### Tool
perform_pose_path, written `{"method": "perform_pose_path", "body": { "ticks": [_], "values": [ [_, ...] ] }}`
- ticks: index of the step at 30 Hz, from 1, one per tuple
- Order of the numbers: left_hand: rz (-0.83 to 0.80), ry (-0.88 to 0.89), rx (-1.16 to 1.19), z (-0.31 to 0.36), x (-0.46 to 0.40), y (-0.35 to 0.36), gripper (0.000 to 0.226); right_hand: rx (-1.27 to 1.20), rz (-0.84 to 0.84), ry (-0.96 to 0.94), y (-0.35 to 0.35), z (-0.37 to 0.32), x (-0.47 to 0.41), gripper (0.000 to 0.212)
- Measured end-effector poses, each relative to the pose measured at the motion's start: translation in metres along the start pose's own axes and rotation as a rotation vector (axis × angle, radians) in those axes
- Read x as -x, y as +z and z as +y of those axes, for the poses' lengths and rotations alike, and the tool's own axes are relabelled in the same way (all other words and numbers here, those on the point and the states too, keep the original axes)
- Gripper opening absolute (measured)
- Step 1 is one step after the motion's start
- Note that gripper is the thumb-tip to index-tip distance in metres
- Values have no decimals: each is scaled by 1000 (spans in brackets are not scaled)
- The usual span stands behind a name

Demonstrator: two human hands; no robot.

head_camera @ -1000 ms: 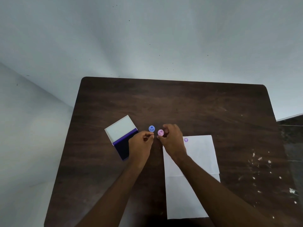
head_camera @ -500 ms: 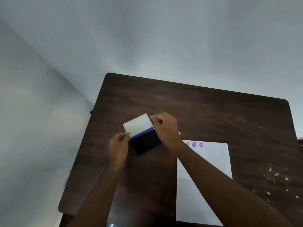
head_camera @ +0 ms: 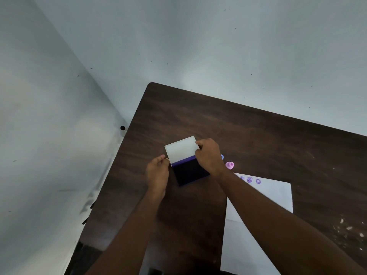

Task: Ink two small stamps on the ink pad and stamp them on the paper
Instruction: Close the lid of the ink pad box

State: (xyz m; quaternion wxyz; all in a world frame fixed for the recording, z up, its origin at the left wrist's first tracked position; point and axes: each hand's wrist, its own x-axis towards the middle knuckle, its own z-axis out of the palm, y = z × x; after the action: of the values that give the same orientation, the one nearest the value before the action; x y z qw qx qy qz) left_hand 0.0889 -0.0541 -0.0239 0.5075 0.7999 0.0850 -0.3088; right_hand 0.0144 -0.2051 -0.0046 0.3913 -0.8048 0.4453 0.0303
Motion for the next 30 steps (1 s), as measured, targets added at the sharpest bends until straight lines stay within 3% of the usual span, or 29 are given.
{"method": "perform_pose_path", "body": {
  "ticks": [10,14,18,23,26,30],
  "values": [
    [-49,38,-6,5,1,6,36,-158,33,105,-10,-5,-9,30],
    [0,24,53,8,3,3,38,-218,52,134,-17,-5,-7,32],
    [110,60,31,5,13,-1,22,-172,89,101,-28,-4,3,24],
    [159,80,103,-4,24,-2,46,-87,145,112,-37,-2,20,20],
    [161,80,56,-9,28,-2,54,52,54,118,-37,0,25,23],
    [133,72,-13,-14,29,-2,55,29,15,212,-31,5,28,27]
  ]
}}
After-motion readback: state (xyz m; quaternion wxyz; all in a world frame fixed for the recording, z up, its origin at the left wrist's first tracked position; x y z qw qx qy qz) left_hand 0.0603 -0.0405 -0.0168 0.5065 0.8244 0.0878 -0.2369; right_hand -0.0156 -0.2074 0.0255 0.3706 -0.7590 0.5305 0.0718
